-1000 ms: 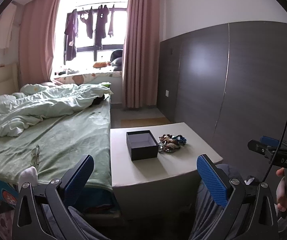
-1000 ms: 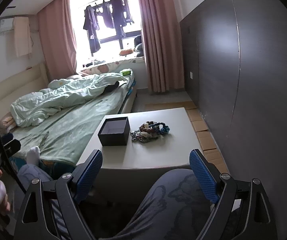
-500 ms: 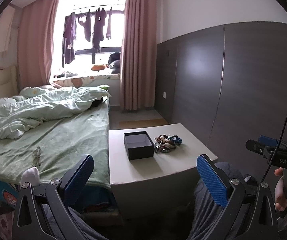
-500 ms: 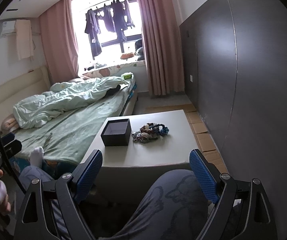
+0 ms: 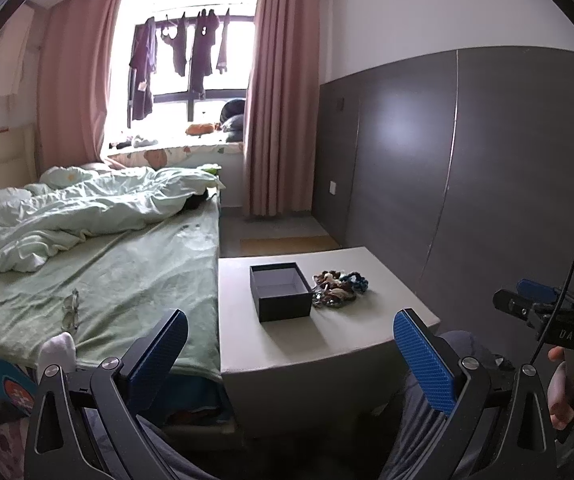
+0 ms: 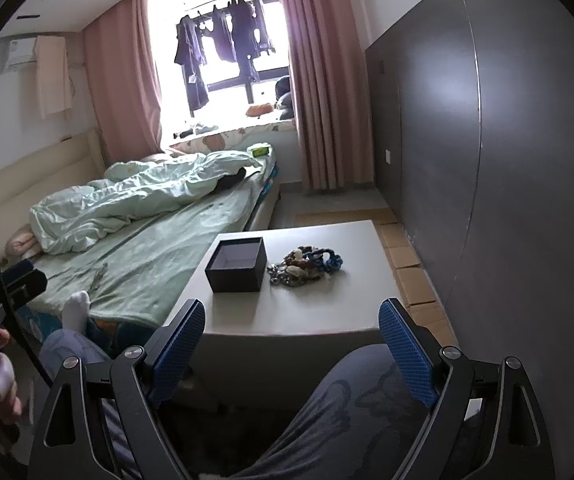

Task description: Organize jewelry

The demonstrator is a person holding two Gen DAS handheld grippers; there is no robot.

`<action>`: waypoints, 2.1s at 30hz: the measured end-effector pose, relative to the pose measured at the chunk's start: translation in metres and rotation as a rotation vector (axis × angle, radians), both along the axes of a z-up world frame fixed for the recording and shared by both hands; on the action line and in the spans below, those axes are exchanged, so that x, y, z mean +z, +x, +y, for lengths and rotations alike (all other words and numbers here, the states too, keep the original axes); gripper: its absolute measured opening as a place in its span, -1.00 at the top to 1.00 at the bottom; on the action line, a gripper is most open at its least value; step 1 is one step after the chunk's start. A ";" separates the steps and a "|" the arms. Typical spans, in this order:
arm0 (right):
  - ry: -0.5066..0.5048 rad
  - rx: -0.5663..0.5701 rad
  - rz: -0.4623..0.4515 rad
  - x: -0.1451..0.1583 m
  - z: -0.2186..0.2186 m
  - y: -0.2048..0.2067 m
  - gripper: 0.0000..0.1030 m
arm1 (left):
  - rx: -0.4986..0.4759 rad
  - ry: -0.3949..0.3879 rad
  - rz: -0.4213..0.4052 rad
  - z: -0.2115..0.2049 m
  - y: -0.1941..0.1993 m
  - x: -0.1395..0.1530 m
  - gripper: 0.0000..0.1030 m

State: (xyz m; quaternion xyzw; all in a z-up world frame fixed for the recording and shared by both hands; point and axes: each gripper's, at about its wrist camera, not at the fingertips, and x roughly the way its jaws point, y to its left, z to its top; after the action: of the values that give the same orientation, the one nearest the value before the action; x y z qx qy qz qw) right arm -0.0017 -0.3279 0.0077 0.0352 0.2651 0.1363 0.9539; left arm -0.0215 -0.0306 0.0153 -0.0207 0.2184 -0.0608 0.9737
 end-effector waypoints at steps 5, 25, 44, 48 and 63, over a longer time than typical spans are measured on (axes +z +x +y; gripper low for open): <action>0.008 0.009 0.043 -0.016 0.003 0.018 -0.72 | -0.004 -0.011 0.039 0.003 0.020 -0.014 -0.99; 0.123 -0.012 0.215 -0.069 -0.018 0.143 -0.72 | -0.161 -0.046 0.215 -0.027 0.153 -0.054 -0.63; 0.286 0.001 0.335 -0.123 -0.043 0.237 -0.35 | -0.295 -0.009 0.426 -0.081 0.260 -0.105 0.22; 0.315 -0.001 0.334 -0.125 -0.044 0.250 -0.34 | -0.295 0.021 0.458 -0.089 0.279 -0.113 0.33; 0.453 0.001 0.424 -0.146 -0.054 0.279 -0.34 | -0.295 0.238 0.583 -0.123 0.338 -0.147 0.51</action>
State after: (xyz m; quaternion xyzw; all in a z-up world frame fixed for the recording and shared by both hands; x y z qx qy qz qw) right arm 0.2769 -0.3818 -0.1386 0.2744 0.4210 0.1820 0.8452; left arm 0.3166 -0.1538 -0.1321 0.1083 0.4938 -0.1665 0.8466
